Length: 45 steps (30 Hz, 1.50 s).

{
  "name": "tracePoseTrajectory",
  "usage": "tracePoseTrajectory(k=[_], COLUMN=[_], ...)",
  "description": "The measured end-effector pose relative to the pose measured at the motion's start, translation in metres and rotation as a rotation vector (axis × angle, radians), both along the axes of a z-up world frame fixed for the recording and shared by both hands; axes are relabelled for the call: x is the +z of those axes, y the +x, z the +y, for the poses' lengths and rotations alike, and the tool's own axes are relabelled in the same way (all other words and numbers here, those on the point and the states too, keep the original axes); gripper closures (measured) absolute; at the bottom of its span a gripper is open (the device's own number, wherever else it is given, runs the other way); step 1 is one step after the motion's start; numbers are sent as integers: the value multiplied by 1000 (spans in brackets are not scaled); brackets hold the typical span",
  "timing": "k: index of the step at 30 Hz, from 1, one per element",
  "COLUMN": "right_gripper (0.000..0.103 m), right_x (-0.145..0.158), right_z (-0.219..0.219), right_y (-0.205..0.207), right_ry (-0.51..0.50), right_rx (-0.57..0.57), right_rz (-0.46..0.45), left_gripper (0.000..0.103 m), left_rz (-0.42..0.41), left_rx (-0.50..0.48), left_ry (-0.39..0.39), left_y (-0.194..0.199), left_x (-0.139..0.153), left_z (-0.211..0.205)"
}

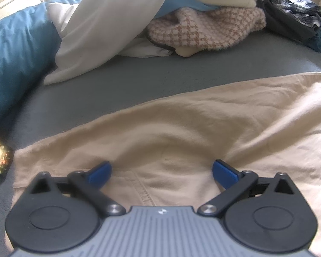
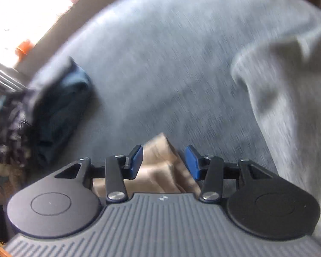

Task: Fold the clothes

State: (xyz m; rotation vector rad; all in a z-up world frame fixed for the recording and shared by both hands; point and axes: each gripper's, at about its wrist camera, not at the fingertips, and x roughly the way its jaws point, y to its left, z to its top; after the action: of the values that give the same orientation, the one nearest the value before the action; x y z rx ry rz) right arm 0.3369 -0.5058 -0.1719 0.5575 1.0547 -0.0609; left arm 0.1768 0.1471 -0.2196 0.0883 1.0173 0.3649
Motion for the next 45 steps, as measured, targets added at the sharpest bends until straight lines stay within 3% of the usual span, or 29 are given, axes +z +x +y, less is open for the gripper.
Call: tracePoseTrajectory(k=[4,8,11,14,17,20,24,27,32,35,36,38,40,45], right_gripper=[58,62,74,92,92,92,90,88,70,71,77,88,88,79], right_x=[-9,-8,-2,10,29,30,24,21,20,11,8,6,3,-26], right_z=[-10,-10,-2,21,65,108,134,133,88,59,52,49,50,22], right_y=[-4,-6,-10,-15,-35,-60,-76,-71,-39,-23,-20,-19,-17,-8], right_ry=[126,216,203,60,-270,-554,-670,-614,-301,-144,-113,-138,-137,212], right_rx=[-91,-91,-26,128,401,611,786,773,456,238,188,155,157,22], right_rz=[113,100,87,7,-134,-217,-258,-251,-171,-135,-132,-150,-168,-95], left_gripper=[1,1,1,1,1,1,0,0,0,0,0,0,0,0], left_rz=[2,6,9,11,13,13,12,12,13,13,12,12,12,11], left_rx=[-2,-5,-2,4,0,2,12,9,7,6,5,6,3,4], left_ry=[8,19,23,26,35,37,38,40,37,38,37,36,35,34], left_y=[2,3,3,4,4,4,4,4,4,3,3,3,5,4], left_x=[0,1,1,0,0,0,1,1,1,1,1,2,2,1], left_z=[-1,-2,-2,-3,-4,-5,-6,-6,-5,-5,-4,-4,-4,-4])
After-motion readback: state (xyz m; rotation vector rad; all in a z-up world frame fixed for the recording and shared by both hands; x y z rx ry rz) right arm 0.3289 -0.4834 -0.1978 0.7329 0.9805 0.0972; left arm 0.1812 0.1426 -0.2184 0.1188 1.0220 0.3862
